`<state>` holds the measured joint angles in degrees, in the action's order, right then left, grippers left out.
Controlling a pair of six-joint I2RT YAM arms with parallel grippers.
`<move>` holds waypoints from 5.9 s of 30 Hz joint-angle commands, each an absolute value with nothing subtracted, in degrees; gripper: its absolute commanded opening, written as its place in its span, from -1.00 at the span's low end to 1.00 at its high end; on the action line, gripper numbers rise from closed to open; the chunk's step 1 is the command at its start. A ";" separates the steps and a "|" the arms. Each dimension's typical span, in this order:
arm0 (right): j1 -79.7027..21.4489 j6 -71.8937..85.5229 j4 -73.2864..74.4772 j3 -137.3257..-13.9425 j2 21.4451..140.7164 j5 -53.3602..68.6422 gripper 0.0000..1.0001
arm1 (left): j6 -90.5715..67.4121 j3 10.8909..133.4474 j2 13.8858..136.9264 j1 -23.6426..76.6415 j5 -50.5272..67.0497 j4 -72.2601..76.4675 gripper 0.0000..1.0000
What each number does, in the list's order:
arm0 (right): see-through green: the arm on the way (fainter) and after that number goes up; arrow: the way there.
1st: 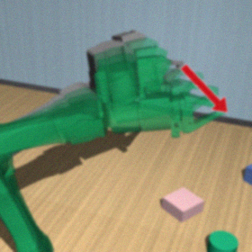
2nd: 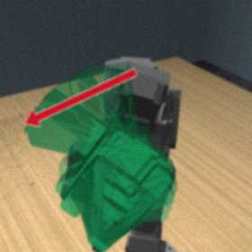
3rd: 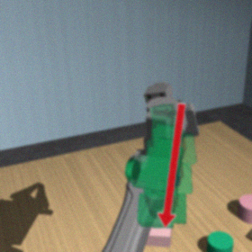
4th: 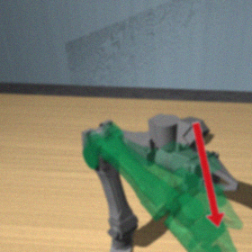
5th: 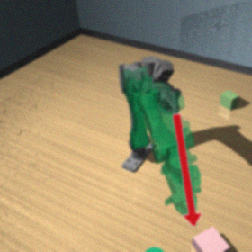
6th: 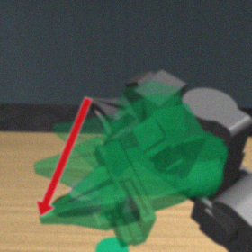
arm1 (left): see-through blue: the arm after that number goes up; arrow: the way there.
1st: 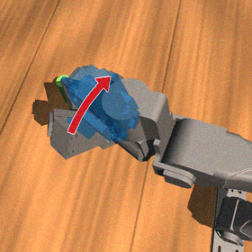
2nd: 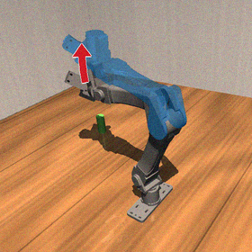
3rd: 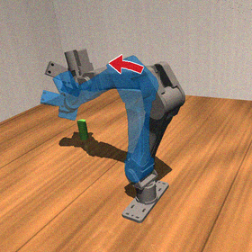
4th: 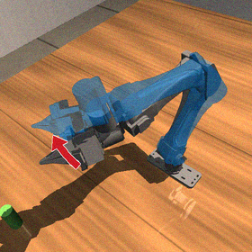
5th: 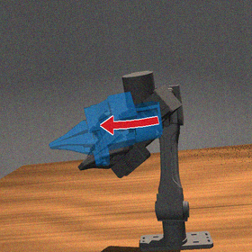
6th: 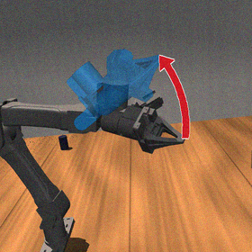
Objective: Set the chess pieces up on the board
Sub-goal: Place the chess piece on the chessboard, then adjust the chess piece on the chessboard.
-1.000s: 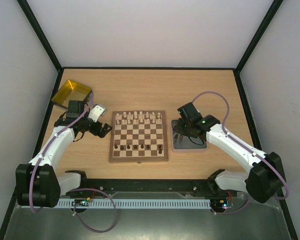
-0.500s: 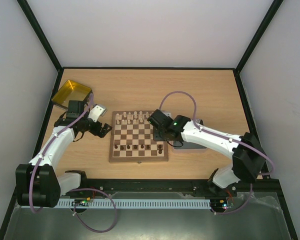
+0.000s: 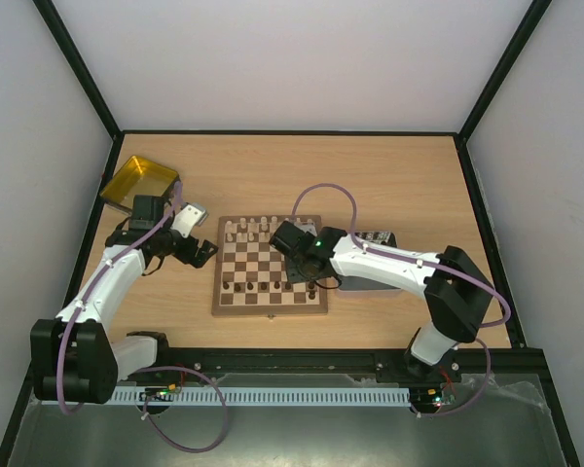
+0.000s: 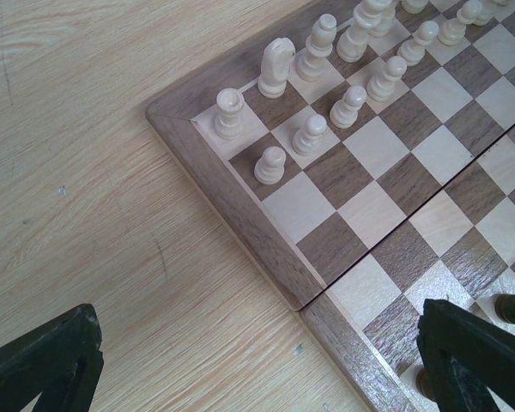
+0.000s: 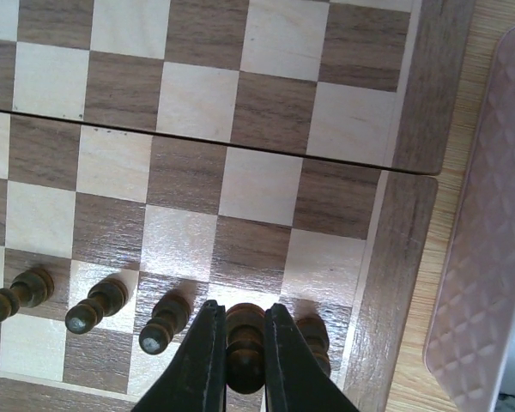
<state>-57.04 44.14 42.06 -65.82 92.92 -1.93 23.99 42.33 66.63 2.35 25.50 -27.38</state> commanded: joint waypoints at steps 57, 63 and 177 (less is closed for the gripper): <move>-58.91 44.12 39.07 -63.26 97.37 0.00 -0.76 | 24.35 41.62 66.30 2.64 26.08 -27.34 0.99; -58.91 44.12 39.21 -63.26 97.39 -0.22 -0.54 | 24.35 41.61 66.39 2.64 26.14 -27.25 0.99; -50.28 39.90 37.23 -56.87 82.13 -0.71 -0.26 | 33.75 38.85 73.02 29.79 17.71 -31.15 -0.61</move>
<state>-50.02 39.24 37.80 -57.93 83.55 0.08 34.13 39.88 73.69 29.36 17.76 -30.63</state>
